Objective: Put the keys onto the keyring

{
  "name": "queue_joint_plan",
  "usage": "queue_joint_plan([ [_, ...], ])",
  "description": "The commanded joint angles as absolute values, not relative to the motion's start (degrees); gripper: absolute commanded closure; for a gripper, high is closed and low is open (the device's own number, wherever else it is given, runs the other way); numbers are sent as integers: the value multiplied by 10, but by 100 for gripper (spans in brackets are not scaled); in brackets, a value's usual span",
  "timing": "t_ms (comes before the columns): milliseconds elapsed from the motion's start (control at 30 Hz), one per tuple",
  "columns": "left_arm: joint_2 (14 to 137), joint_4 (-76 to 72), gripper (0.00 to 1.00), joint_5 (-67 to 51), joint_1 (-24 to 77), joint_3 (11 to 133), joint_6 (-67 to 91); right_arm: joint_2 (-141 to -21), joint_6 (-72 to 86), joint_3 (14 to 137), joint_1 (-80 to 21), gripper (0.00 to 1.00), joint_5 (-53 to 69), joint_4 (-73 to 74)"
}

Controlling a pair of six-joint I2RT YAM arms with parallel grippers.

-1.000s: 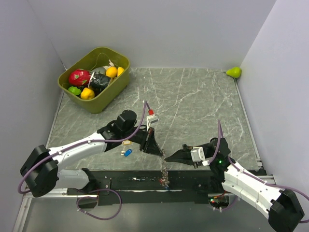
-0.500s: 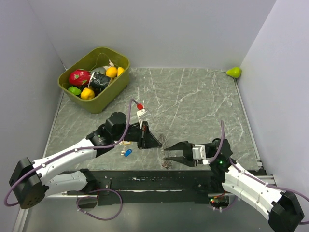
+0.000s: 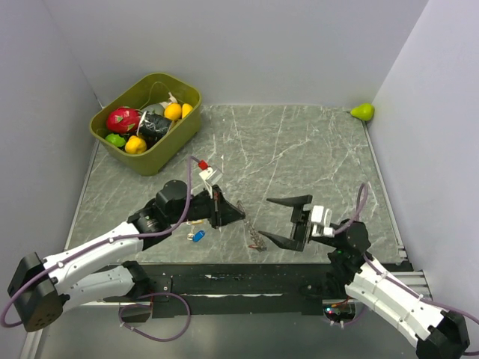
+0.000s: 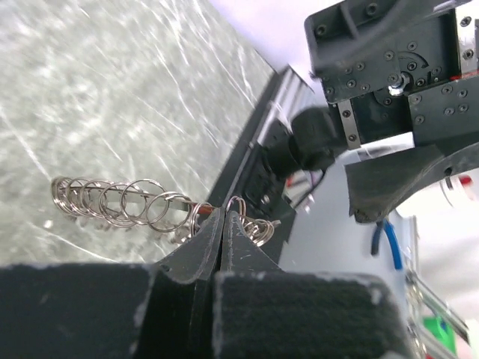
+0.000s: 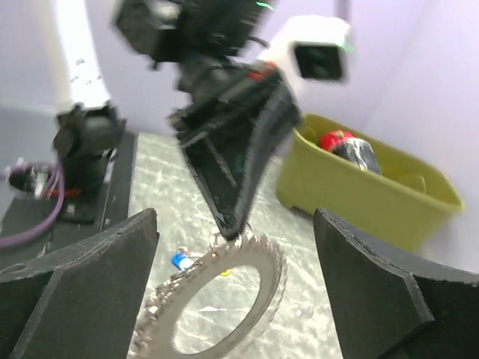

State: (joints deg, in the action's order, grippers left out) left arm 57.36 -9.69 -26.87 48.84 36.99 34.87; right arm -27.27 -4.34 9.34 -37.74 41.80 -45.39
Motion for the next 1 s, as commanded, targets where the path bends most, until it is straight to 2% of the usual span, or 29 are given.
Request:
queue_joint_plan([
  [0, 532, -143, 99, -198, 491, 364, 346, -265, 73, 161, -378, 8, 269, -353],
  [33, 527, -144, 99, -191, 491, 362, 345, -278, 71, 201, -377, 8, 264, -276],
  [133, 507, -155, 99, -165, 491, 349, 345, -321, 108, 260, -376, 13, 244, -191],
  [500, 436, -178, 99, -112, 491, 302, 341, -514, 211, 380, -376, 46, 407, -151],
  [667, 423, -167, 99, -97, 490, 294, 336, -565, 250, 390, -374, 51, 456, -171],
  [967, 410, -199, 99, -143, 491, 280, 323, -563, 258, 352, -356, 49, 492, -266],
])
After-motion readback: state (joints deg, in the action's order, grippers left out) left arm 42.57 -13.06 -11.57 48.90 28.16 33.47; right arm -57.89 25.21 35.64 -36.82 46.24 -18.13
